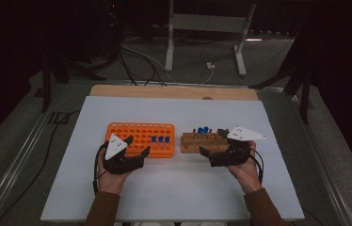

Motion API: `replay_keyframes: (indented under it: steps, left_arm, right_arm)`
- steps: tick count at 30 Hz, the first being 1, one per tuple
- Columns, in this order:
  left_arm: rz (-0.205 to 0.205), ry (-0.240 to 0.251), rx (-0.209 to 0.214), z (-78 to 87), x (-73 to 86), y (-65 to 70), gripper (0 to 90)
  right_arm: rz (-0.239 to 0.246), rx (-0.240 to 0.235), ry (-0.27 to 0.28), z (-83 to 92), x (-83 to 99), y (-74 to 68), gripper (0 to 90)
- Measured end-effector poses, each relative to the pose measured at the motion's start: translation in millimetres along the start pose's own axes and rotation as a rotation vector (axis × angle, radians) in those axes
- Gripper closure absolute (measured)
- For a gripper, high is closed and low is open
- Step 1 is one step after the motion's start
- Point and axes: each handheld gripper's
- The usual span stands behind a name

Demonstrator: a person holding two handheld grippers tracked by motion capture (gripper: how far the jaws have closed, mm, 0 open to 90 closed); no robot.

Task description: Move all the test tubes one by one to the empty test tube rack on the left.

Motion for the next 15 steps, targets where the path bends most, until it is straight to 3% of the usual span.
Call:
replay_keyframes:
  steps: [8, 11, 15]
  left_arm:
    - [0.034, 0.013, -0.041, 19.8, 9.1, -7.6, 2.8]
    - [0.042, 0.024, -0.054, 25.7, 11.9, -10.4, 0.9]
    - [0.017, 0.023, -0.068, 31.2, 14.9, -9.8, 0.8]
  right_arm:
    - [-0.012, 0.014, 0.007, 1.1, -0.2, 4.1, 0.8]
    - [-0.002, 0.031, 0.011, 1.7, -0.8, 4.9, 3.2]
    - [0.006, 0.049, 0.02, 3.1, -0.9, 5.9, 3.5]
Point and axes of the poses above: each handheld gripper's, and its own axes: z roughly backward along the jaws, x roughly out of its underside, y roughly to its right, and after that the axes turned 3 degrees about -y, right-handed
